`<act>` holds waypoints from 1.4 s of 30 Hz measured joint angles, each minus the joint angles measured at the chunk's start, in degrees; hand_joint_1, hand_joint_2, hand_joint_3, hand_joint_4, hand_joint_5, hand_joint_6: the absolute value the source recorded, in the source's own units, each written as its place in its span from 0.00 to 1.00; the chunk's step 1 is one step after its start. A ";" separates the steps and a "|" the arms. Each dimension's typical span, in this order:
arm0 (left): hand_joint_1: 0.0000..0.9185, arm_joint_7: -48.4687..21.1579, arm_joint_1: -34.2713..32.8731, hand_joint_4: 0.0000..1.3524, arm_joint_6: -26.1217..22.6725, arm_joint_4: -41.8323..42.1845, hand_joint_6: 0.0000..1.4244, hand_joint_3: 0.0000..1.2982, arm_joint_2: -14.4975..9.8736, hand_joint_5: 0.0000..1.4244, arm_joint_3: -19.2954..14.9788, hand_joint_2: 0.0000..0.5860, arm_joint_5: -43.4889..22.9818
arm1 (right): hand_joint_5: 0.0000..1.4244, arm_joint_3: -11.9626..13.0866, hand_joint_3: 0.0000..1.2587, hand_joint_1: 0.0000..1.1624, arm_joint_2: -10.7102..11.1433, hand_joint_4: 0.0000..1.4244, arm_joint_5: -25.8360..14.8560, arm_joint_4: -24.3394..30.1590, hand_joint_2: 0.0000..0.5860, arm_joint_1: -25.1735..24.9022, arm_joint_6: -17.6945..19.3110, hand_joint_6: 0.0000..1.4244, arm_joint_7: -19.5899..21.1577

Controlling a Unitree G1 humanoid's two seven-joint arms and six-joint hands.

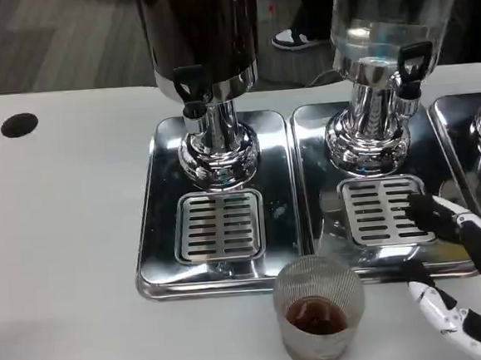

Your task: Grasp the cup under the faucet to collect the drink, then remove the cup.

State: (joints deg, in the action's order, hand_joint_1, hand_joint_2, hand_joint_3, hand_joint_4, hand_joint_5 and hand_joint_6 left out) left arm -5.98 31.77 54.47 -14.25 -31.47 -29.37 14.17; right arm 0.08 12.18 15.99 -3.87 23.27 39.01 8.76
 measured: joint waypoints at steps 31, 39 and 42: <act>0.03 10.63 2.11 0.00 -6.96 10.65 0.00 0.03 3.25 0.00 -1.03 0.17 13.60 | 0.15 2.73 0.33 0.68 -2.80 0.23 32.80 20.77 1.00 4.72 -28.39 0.07 10.40; 0.03 10.95 3.59 0.00 -8.24 10.86 0.00 0.03 5.17 0.00 -0.14 0.17 12.09 | 0.15 1.58 0.33 0.68 -3.05 0.23 32.87 22.41 1.00 5.93 -29.91 0.07 10.66; 0.03 11.08 3.55 0.00 -8.22 10.26 0.00 0.03 5.15 0.00 0.09 0.16 11.33 | 0.15 1.32 0.33 0.68 -3.11 0.23 32.50 22.71 1.00 6.14 -30.04 0.07 10.83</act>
